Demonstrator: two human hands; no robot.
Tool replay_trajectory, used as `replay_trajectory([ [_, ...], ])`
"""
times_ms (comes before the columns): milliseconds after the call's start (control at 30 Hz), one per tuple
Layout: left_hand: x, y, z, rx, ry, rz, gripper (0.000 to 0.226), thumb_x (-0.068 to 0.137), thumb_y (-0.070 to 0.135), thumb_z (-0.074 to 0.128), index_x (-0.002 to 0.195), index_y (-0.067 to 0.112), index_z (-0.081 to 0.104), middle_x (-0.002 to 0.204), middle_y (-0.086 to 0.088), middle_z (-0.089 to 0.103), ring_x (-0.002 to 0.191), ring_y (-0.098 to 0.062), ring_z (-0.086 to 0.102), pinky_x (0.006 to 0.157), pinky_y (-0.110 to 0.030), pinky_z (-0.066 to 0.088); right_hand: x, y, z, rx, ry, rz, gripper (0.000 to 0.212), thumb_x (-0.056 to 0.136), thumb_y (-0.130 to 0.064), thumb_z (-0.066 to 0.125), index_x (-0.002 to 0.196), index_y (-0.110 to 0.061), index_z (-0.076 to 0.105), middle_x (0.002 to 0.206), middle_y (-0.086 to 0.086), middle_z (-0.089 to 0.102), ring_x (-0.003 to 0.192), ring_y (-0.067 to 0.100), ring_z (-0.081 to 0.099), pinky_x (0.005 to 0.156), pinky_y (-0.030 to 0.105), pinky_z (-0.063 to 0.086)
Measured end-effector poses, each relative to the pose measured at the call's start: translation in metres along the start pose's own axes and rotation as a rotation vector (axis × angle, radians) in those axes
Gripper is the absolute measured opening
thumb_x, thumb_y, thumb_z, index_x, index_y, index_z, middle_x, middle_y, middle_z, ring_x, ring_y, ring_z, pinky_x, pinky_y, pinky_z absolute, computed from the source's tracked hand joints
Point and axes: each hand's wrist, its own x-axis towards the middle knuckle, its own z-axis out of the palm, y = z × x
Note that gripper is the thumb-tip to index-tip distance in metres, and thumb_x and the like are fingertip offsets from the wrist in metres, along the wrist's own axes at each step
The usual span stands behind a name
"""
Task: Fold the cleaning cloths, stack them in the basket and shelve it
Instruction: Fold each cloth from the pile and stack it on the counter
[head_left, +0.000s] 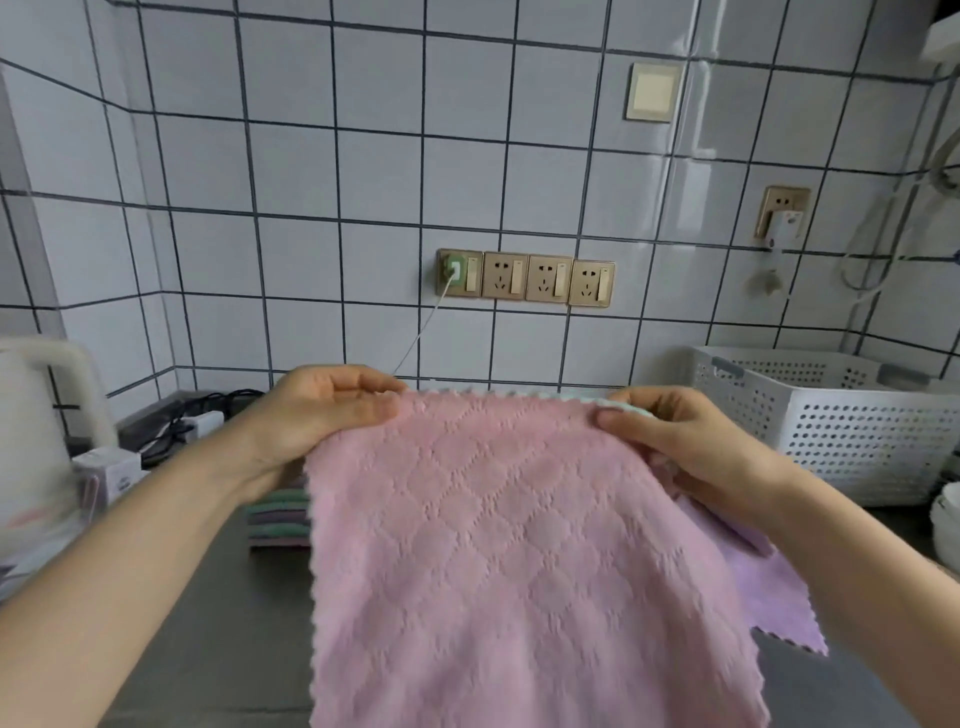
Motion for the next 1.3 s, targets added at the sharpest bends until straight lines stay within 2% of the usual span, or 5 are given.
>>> replay_trajectory([
  [300, 0.023, -0.131, 0.01, 0.754, 0.127, -0.191, 0.036, 0.077, 0.002, 0.065, 0.057, 0.029, 0.054, 0.048, 0.015, 0.052, 0.045, -0.003, 0.049, 0.044, -0.019, 0.033, 0.028, 0.143, -0.01, -0.897, -0.003, 0.218, 0.023, 0.085, -0.029, 0.064, 0.062, -0.024, 0.065, 0.061, 0.002, 0.069, 0.05, 0.011, 0.058, 0.057, 0.026, 0.05],
  [567, 0.082, -0.179, 0.041, 0.625, 0.526, -0.158, 0.024, 0.083, -0.008, 0.053, 0.094, 0.007, 0.069, 0.093, -0.012, 0.069, 0.088, -0.022, 0.068, 0.078, -0.031, 0.054, 0.085, 0.179, 0.001, -0.366, 0.323, 0.372, 0.017, 0.094, -0.007, 0.05, 0.095, -0.002, 0.066, 0.088, 0.022, 0.07, 0.057, 0.026, 0.069, 0.057, 0.038, 0.059],
  [700, 0.086, -0.193, 0.056, 0.926, 0.246, -0.188, 0.074, 0.09, 0.011, 0.056, 0.151, 0.015, 0.013, 0.158, -0.011, 0.012, 0.146, -0.027, 0.009, 0.118, -0.041, 0.017, 0.091, 0.188, 0.013, -0.63, 0.355, 0.317, 0.04, 0.093, -0.013, 0.052, 0.133, -0.016, 0.05, 0.115, 0.013, 0.065, 0.094, 0.032, 0.064, 0.083, 0.03, 0.048],
  [1033, -0.027, -0.181, 0.087, 1.161, -0.501, -0.099, 0.086, 0.069, 0.083, 0.018, 0.147, 0.047, 0.007, 0.153, 0.025, -0.012, 0.142, -0.005, -0.018, 0.118, -0.035, -0.007, -0.023, 0.183, 0.05, -0.846, -0.293, -0.182, 0.04, 0.091, -0.051, 0.044, 0.115, -0.024, 0.062, 0.126, -0.01, 0.053, 0.119, 0.001, 0.047, 0.102, 0.009, 0.03],
  [1300, -0.046, -0.176, 0.079, 1.273, -0.298, 0.151, 0.048, 0.093, 0.053, 0.03, 0.132, 0.032, 0.05, 0.139, 0.009, 0.052, 0.124, -0.016, 0.053, 0.1, -0.029, 0.044, -0.048, 0.19, 0.058, -1.1, -0.274, -0.306, 0.044, 0.095, -0.048, 0.038, 0.123, -0.018, 0.056, 0.126, -0.002, 0.056, 0.115, 0.016, 0.055, 0.097, 0.028, 0.046],
])
